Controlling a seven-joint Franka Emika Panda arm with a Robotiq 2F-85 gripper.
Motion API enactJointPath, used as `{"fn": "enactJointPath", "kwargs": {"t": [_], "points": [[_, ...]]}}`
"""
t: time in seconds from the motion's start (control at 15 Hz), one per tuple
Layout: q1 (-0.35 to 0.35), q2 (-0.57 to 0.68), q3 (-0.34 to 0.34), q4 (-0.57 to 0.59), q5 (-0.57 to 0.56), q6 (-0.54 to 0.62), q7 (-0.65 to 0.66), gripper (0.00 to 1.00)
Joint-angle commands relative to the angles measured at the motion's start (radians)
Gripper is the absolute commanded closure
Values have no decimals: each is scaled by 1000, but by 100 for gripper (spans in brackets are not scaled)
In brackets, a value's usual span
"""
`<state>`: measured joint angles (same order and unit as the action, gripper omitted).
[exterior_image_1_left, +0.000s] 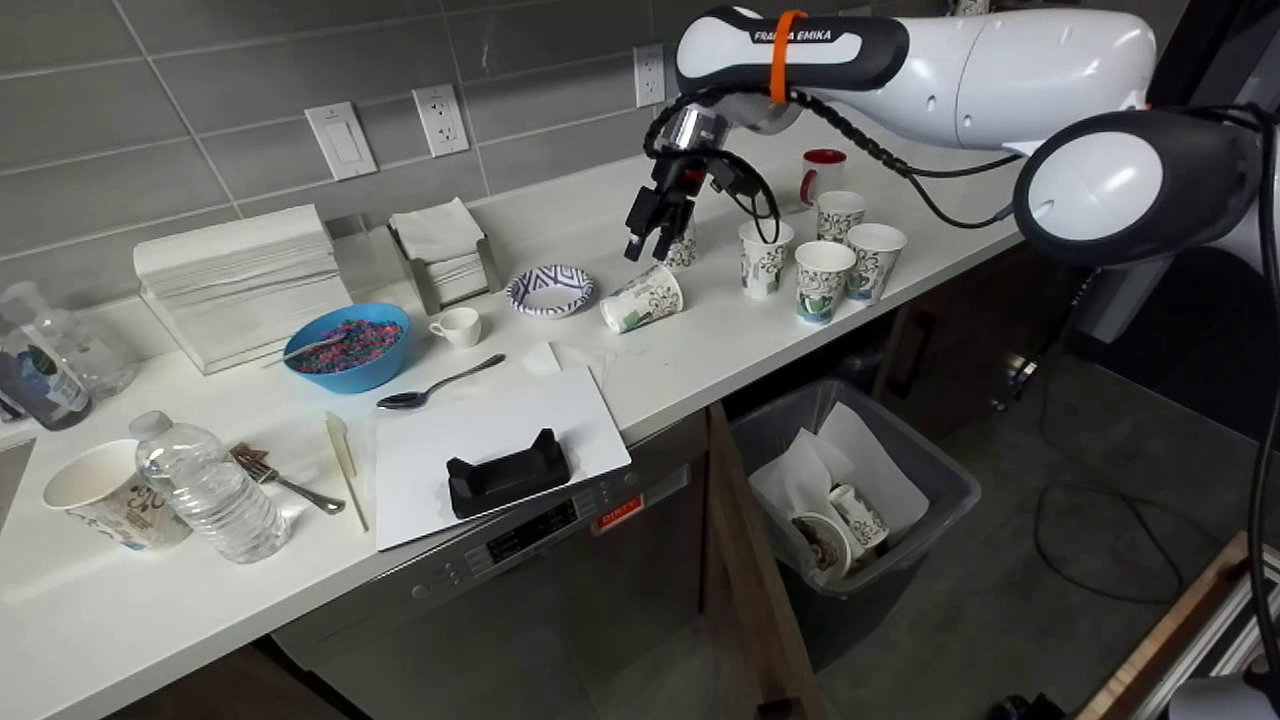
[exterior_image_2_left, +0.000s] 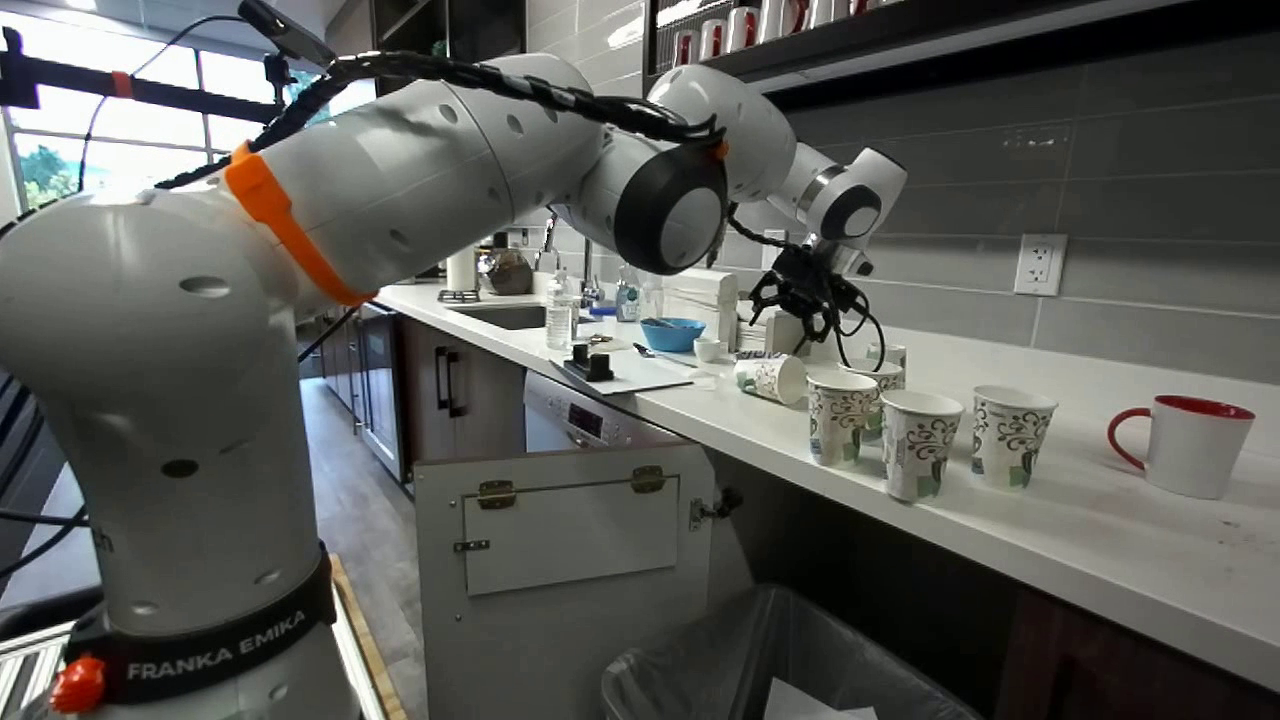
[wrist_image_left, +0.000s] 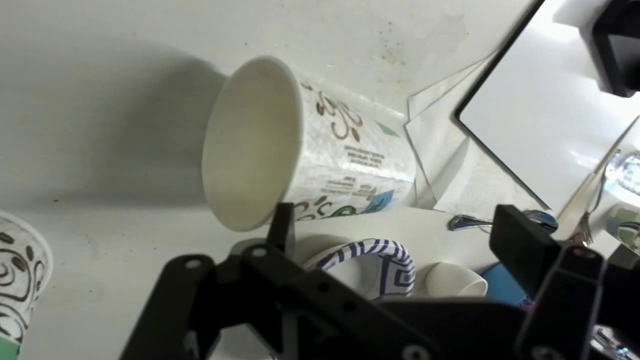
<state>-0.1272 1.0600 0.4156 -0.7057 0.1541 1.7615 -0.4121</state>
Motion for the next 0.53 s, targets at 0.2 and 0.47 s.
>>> {"fn": "enactJointPath", "kwargs": {"t": [0.2,0.47], "points": [[-4,16,13,13,44,58,40,0],[11,9,-10,9,15,77,71,0]]}}
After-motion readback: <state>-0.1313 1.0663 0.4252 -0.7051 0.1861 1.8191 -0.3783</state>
